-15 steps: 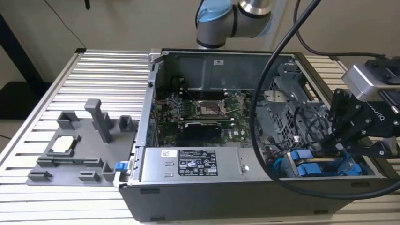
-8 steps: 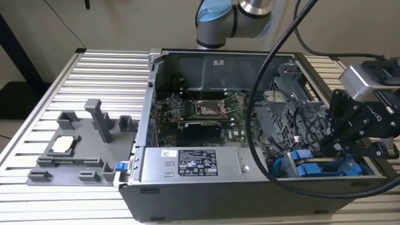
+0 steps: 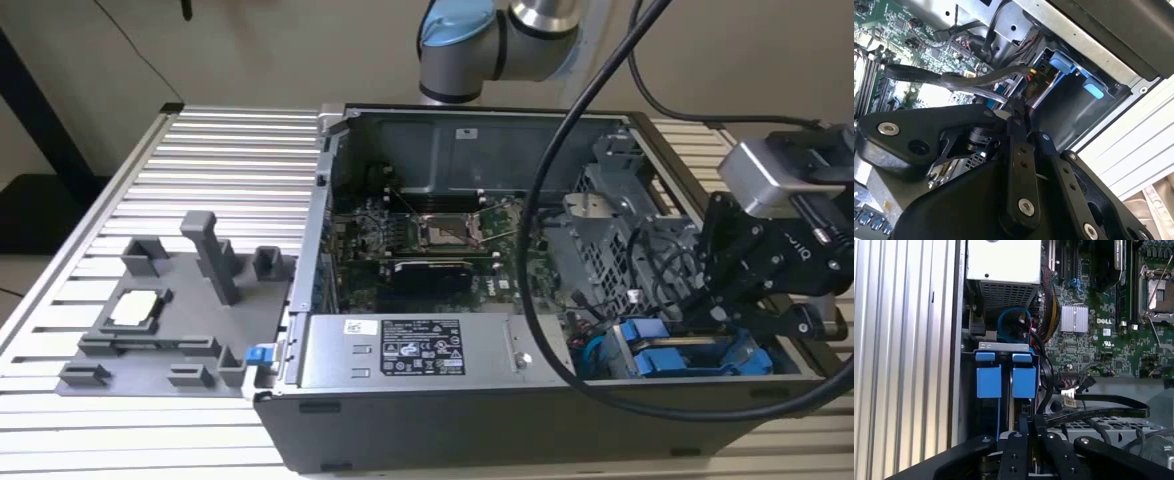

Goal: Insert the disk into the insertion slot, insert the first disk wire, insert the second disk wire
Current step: 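Insert the second disk wire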

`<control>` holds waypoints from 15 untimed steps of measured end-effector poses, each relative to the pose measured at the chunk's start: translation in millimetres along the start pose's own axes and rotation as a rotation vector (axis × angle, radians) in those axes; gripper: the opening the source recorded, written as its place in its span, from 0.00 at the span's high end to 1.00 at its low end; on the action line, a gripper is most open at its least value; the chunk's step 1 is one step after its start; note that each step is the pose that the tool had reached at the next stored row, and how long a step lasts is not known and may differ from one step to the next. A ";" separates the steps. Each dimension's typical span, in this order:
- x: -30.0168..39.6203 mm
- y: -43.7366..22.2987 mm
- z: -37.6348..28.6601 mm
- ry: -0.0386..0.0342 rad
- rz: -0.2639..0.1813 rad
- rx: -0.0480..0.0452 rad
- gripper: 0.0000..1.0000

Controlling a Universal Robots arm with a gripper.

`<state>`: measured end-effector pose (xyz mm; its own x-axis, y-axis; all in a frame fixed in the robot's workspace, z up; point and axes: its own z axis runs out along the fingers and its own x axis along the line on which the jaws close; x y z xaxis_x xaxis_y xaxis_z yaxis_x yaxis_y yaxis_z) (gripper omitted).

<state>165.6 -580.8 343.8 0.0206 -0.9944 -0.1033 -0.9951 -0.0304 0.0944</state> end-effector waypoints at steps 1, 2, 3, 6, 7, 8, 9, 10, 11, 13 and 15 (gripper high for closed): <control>0.1 0.0 0.2 -0.0002 0.002 0.0004 0.84; 0.1 0.0 0.5 -0.0004 0.003 0.0006 0.84; 0.1 0.0 0.7 -0.0006 0.004 0.0008 0.84; 0.2 -0.1 1.5 -0.0019 0.007 0.0012 0.84; 0.2 -0.2 1.8 -0.0032 0.007 0.0013 0.84; 0.3 -0.4 2.0 -0.0047 0.007 0.0013 0.84; 0.3 -0.9 2.2 -0.0066 0.007 0.0013 0.84; 0.3 -1.3 2.3 -0.0088 0.007 0.0014 0.84; 0.4 -1.9 2.3 -0.0111 0.006 0.0014 0.84; 0.4 -2.7 2.7 -0.0131 0.006 0.0014 0.84; 0.6 -3.3 3.2 -0.0143 0.006 0.0014 0.84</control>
<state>168.6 -581.0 340.3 0.0131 -0.9931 -0.1169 -0.9953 -0.0242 0.0937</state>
